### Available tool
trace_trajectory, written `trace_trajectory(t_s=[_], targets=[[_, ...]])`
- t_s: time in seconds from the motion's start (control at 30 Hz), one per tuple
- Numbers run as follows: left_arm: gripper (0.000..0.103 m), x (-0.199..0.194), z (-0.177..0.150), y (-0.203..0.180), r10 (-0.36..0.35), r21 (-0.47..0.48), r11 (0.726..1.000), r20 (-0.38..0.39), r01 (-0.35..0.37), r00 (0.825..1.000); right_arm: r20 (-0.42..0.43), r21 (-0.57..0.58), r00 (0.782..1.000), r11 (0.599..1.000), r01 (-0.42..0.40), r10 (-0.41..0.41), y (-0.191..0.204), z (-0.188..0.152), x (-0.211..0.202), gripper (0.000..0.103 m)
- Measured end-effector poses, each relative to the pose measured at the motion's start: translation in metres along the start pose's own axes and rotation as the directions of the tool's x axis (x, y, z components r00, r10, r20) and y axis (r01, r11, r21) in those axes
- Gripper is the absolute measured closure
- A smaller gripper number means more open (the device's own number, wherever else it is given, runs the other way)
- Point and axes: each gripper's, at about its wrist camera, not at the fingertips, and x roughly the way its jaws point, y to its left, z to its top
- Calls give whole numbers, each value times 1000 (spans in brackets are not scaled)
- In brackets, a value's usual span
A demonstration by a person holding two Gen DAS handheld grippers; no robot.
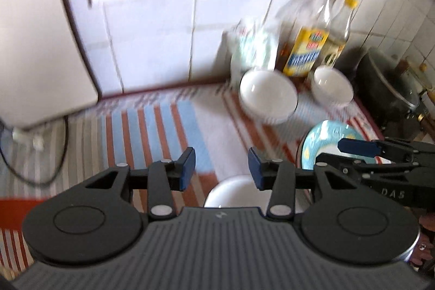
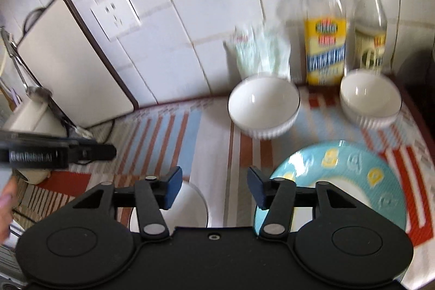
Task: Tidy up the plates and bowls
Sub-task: 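Move the right tool to a second white bowl and grasp its rim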
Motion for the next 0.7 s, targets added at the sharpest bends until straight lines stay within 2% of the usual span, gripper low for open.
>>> trace_trajectory(t_s=[0.1, 0.2, 0.27, 0.33, 0.5, 0.7], targets=[[49, 1, 10, -4, 7, 43, 999, 57, -9, 998, 53, -39, 998, 999, 15, -13, -6, 8, -5, 33], [40, 12, 17, -7, 23, 73, 997, 103, -31, 994, 99, -53, 995, 998, 21, -16, -18, 14, -1, 32], [40, 26, 23, -7, 34, 73, 996, 108, -43, 994, 130, -41, 991, 998, 37, -32, -26, 16, 7, 32], [40, 40, 28, -6, 12, 65, 998, 104, -19, 995, 163, -6, 985, 999, 51, -49, -36, 17, 16, 32], [43, 85, 39, -9, -29, 79, 997, 70, 23, 997, 125, 98, 990, 994, 54, -66, -59, 24, 48, 32], [44, 130, 47, -23, -83, 168, 983, 49, 74, 995, 67, 126, 989, 984, 123, -133, -71, 34, 88, 33]])
